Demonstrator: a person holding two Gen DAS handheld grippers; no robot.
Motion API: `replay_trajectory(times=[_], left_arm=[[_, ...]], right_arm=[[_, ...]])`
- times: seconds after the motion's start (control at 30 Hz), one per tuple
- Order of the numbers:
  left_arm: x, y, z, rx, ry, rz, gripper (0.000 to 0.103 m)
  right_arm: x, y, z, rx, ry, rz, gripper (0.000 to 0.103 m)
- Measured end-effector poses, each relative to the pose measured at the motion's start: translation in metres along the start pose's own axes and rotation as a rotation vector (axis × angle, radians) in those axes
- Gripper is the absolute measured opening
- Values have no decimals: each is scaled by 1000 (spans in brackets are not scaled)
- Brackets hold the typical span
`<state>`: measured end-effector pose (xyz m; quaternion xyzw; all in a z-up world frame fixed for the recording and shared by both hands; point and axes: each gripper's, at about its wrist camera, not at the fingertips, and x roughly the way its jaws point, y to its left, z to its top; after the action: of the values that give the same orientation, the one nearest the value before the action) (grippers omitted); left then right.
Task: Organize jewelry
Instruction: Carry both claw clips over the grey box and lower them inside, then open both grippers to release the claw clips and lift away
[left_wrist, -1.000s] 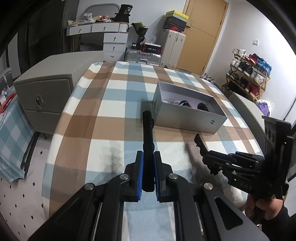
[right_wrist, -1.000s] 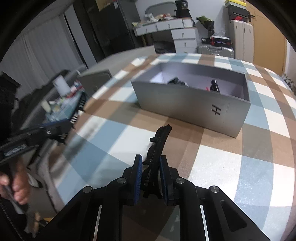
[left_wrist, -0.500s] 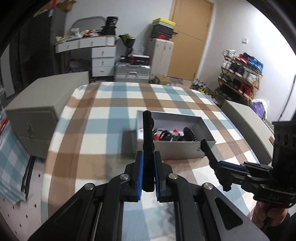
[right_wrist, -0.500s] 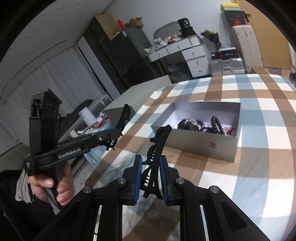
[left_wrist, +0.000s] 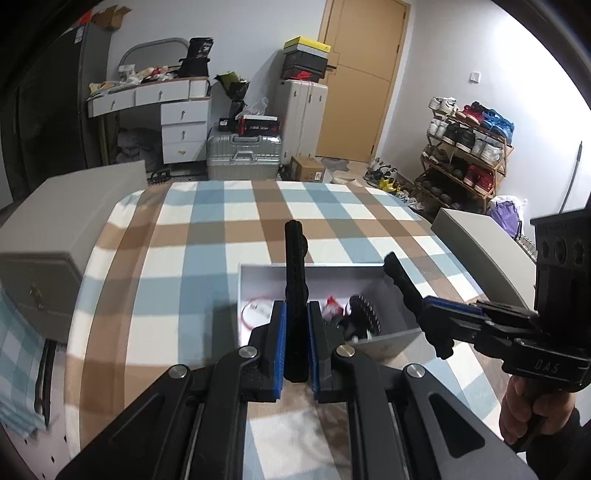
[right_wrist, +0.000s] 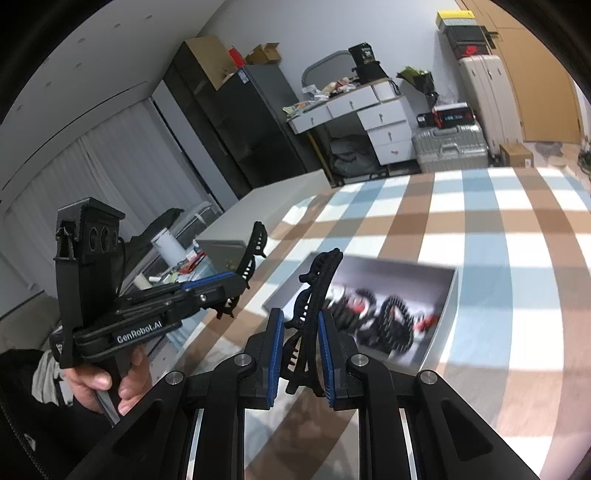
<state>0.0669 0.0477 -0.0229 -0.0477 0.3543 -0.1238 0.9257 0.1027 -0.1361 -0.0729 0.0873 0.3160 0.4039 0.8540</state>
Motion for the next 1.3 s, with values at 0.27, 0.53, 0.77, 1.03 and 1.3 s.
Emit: replay_trajectory(times=[0.27,0.53,0.77,1.03,1.3], left_arm=[[23,-5,10,37,1,-58,6],[34,-1,7,20,51,-99,6],[42,-3,7,22,56,-104,6],[49,-2,5,21,88,-132,6],[54,-4,4,19,105,-155,7]], right_arm=[[16,-13,18,-45,0,-1,18],[42,-29,17,-20,69,59,18],[46,-34,16,-22,73,61,18],[59,-37,13,-17,112,82,18],[58,-35,14,-41,82,30,34]])
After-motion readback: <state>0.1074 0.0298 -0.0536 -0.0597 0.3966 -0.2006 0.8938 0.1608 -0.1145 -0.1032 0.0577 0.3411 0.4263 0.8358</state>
